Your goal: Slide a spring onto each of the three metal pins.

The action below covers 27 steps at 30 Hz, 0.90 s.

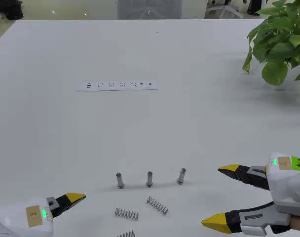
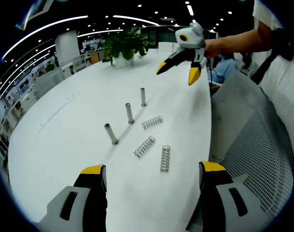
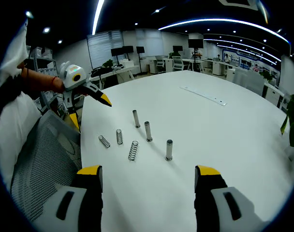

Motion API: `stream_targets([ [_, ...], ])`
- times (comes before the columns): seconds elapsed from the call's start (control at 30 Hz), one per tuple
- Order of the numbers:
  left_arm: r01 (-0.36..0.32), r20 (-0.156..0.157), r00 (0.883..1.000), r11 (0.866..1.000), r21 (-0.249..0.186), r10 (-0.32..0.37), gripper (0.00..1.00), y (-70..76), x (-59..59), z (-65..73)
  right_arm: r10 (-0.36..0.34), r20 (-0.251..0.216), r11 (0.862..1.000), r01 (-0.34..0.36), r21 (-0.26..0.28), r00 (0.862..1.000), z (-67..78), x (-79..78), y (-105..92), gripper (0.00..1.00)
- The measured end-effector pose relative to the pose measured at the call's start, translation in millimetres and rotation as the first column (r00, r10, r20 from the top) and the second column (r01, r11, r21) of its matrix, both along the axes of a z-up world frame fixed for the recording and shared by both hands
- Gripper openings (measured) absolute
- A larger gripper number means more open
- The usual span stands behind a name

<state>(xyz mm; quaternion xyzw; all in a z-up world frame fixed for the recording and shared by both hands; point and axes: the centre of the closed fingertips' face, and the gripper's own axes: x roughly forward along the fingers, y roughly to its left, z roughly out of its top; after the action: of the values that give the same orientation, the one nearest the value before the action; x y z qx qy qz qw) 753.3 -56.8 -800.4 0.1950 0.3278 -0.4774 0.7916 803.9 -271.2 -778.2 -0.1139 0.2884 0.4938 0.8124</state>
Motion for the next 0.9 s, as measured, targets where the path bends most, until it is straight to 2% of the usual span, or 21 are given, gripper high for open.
stream_targets([
  [0.07, 0.007, -0.001, 1.000, 1.000, 0.010, -0.007, 0.77, -0.6, -1.0, -2.4, 0.001, 0.001, 1.000, -0.001, 0.005, 1.000, -0.2, -0.3, -0.6, 0.79],
  [0.1, 0.005, -0.014, 1.000, 1.000, 0.022, -0.005, 0.76, 0.2, -2.3, -4.4, 0.002, 0.003, 1.000, -0.002, 0.007, 1.000, -0.5, -0.2, -1.3, 0.80],
  [0.17, -0.008, -0.064, 0.998, 0.998, 0.065, 0.012, 0.73, 4.1, -6.4, -11.5, 0.001, 0.006, 1.000, -0.001, 0.013, 1.000, -0.2, -0.5, -1.6, 0.80],
  [0.27, 0.000, -0.066, 0.998, 0.997, 0.073, 0.005, 0.69, 1.7, -6.1, -14.2, 0.004, 0.006, 1.000, -0.004, 0.018, 1.000, -1.4, -2.0, -2.0, 0.81],
  [0.6, 0.046, -0.117, 0.993, 0.989, 0.137, -0.030, 0.57, -6.5, -9.9, -28.6, 0.027, 0.009, 0.999, -0.027, 0.018, 1.000, -5.5, -7.7, -6.3, 0.83],
  [0.8, 0.083, -0.125, 0.990, 0.984, 0.156, -0.064, 0.47, -16.1, -11.7, -35.0, 0.016, 0.009, 1.000, -0.016, 0.020, 1.000, -6.7, -9.6, -10.5, 0.83],
  [0.9, 0.100, -0.134, 0.988, 0.981, 0.169, -0.078, 0.42, -17.6, -12.0, -44.1, 0.010, 0.007, 1.000, -0.010, 0.020, 1.000, -8.3, -10.2, -13.2, 0.83],
])
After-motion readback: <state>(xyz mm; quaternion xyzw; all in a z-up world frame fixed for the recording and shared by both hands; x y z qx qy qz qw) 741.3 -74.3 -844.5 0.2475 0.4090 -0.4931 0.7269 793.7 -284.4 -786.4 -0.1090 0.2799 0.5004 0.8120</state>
